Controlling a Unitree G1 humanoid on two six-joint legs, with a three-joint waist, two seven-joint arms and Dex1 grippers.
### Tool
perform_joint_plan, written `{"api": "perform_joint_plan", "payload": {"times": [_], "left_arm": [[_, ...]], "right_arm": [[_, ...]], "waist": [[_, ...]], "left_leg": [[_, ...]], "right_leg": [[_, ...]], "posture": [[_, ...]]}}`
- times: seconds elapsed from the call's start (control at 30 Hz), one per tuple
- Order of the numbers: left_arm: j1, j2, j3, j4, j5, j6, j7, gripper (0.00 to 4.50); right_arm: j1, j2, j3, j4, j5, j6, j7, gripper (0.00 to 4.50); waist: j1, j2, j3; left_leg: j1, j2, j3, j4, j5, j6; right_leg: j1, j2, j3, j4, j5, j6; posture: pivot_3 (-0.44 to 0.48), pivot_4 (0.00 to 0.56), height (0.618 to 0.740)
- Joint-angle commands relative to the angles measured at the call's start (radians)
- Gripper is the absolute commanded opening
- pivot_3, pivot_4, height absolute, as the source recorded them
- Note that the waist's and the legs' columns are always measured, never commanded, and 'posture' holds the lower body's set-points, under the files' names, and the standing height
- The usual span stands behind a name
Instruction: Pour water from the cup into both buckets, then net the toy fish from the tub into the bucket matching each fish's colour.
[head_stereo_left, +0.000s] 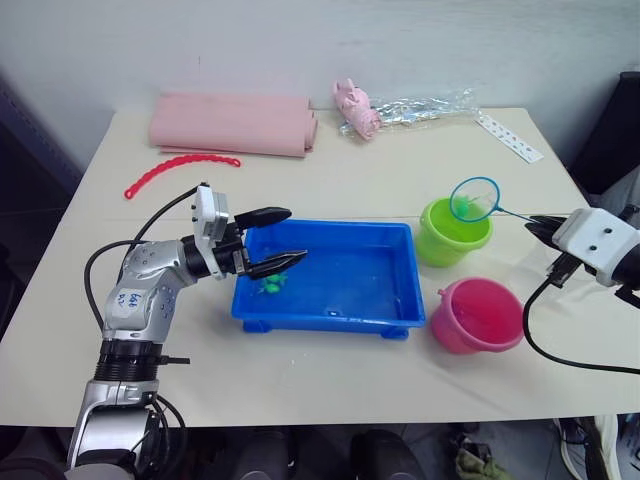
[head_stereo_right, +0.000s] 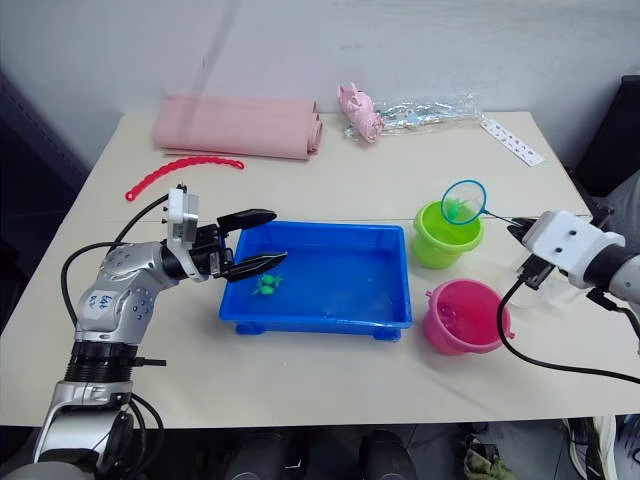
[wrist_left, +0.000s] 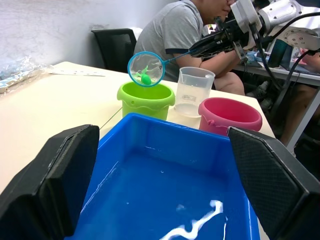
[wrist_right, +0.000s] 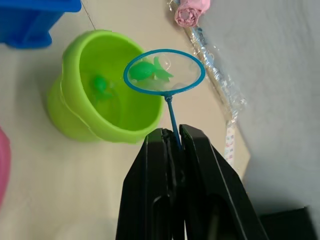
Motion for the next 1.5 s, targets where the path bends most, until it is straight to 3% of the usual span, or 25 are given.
{"api": "perform_joint_plan", "payload": {"times": [0.03, 0.33, 0.77, 1.5], "left_arm": [[0.001, -0.013, 0.001, -0.014, -0.009, -0.012, 0.004, 4.47], [-0.006, -0.034, 0.005, 0.027, 0.004, -0.035, 0.005, 4.47], [-0.008, -0.058, 0.004, 0.069, 0.012, -0.082, 0.003, 4.47], [-0.037, -0.077, 0.003, 0.148, 0.045, -0.190, -0.021, 4.47]], "right_arm": [[-0.015, -0.027, -0.009, 0.015, -0.080, -0.072, -0.077, 0.00], [0.019, -0.107, 0.029, 0.017, -0.340, -0.319, -0.233, 0.00], [0.085, -0.162, 0.046, 0.115, -0.565, -0.523, -0.468, 0.00], [0.073, -0.183, 0.083, 0.137, -0.701, -0.571, -0.658, 0.00]], "waist": [[0.000, 0.000, 0.000], [0.000, 0.000, 0.000], [-0.001, 0.000, 0.000], [-0.002, 0.000, 0.000]], "left_leg": [[0.000, 0.000, 0.000, 0.000, 0.000, 0.000], [0.000, 0.000, 0.000, 0.000, 0.000, 0.000], [0.000, 0.000, 0.000, 0.001, 0.000, 0.000], [0.000, 0.000, 0.000, 0.001, 0.000, 0.000]], "right_leg": [[0.000, 0.000, 0.000, 0.000, 0.000, 0.000], [0.000, 0.000, 0.000, 0.000, 0.000, 0.000], [0.000, 0.000, 0.000, 0.001, 0.000, 0.000], [0.000, 0.000, 0.000, 0.002, 0.000, 0.000]], "posture": [[0.000, 0.150, 0.740], [0.000, 0.150, 0.740], [0.000, 0.150, 0.740], [0.000, 0.150, 0.740]]}}
